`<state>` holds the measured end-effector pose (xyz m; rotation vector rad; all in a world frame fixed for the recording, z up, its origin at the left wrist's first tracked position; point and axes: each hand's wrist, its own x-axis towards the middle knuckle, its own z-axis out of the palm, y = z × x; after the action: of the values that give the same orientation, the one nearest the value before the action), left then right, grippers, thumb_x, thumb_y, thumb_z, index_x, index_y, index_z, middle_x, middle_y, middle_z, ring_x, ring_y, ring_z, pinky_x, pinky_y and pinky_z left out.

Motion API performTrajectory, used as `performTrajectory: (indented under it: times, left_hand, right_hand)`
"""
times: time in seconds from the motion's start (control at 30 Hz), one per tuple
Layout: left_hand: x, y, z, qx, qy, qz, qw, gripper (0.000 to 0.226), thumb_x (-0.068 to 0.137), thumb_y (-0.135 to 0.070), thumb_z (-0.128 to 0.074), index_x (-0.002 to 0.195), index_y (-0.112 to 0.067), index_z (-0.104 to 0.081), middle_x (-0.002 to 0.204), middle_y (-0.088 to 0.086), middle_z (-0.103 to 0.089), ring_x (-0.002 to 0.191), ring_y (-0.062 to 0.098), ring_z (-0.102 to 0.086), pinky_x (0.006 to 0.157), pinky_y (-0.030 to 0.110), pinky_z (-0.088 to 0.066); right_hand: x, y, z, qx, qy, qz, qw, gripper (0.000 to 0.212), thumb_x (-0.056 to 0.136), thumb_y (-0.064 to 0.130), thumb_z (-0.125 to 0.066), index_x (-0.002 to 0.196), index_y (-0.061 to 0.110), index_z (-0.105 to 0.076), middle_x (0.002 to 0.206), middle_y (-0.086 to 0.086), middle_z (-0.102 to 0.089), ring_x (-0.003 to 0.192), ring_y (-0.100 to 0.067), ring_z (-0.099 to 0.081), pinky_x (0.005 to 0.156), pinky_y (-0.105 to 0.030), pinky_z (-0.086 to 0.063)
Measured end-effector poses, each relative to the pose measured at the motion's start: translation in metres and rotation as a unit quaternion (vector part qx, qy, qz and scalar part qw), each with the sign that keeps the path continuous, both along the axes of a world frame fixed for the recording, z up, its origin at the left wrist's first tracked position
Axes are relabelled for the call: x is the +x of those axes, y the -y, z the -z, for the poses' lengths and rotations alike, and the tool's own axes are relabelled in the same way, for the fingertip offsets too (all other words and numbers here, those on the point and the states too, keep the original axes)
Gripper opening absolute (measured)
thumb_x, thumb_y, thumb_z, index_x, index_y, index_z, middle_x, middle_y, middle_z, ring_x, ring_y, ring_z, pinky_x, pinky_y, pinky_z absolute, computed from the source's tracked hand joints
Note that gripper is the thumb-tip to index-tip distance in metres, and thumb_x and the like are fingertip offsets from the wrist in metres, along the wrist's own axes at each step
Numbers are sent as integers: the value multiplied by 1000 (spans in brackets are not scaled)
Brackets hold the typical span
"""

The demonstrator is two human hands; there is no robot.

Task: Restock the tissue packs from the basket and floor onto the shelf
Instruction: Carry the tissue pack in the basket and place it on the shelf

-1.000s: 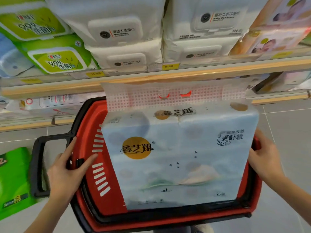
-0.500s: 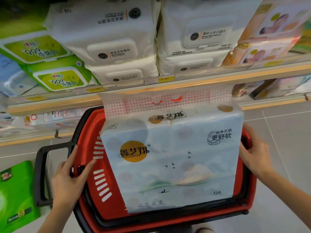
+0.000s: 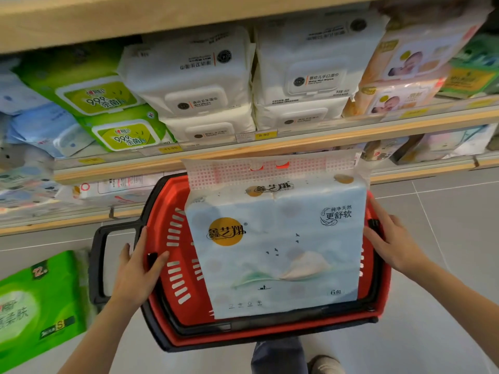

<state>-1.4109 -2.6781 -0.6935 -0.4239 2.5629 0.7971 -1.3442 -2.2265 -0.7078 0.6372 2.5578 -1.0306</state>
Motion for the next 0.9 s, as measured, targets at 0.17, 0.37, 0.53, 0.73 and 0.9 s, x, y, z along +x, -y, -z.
performTrajectory:
  times: [0.17,0.37,0.53,0.73,0.9]
  left_hand:
    - [10,-15,-30,1,-26,22,999,70,89,-35,-53,147,-32,-14,150,21,-24,143,31,-14,113,50,-21]
    - [42,-38,-61,20,-36,61,997,69,88,-38,-51,146,-34,-13,152,14,-22,139,32,-25,107,49,-32]
    - [72,-62,-74,41,-39,109,992,73,85,-50,-46,144,-44,-3,156,4,-15,142,24,-22,104,48,-40]
    - [87,-85,-61,115,-36,115,986,91,81,-51,-52,146,-37,10,154,-2,-23,142,15,-23,112,42,-30]
    - [79,-100,-41,129,-72,133,980,96,79,-50,-56,136,-51,21,151,-15,-10,134,1,-18,105,30,-30]
  right_hand:
    - [14,0,-30,72,23,-45,996,63,91,35,-43,145,28,-12,135,-21,-40,113,-39,-52,90,-46,-44]
    - [37,8,-67,70,17,-97,993,64,91,37,-43,146,29,-11,136,-15,-40,119,-33,-49,93,-42,-44]
    - [56,20,-87,69,13,-144,987,65,88,49,-34,145,30,-9,141,-10,-36,119,-28,-49,90,-41,-49]
    - [63,26,-87,34,23,-126,991,69,86,50,-36,142,38,2,148,-7,-28,126,-24,-44,91,-34,-50]
    - [57,23,-69,28,-35,-161,986,71,76,71,-30,134,56,10,153,-4,-19,132,-26,-38,92,-41,-49]
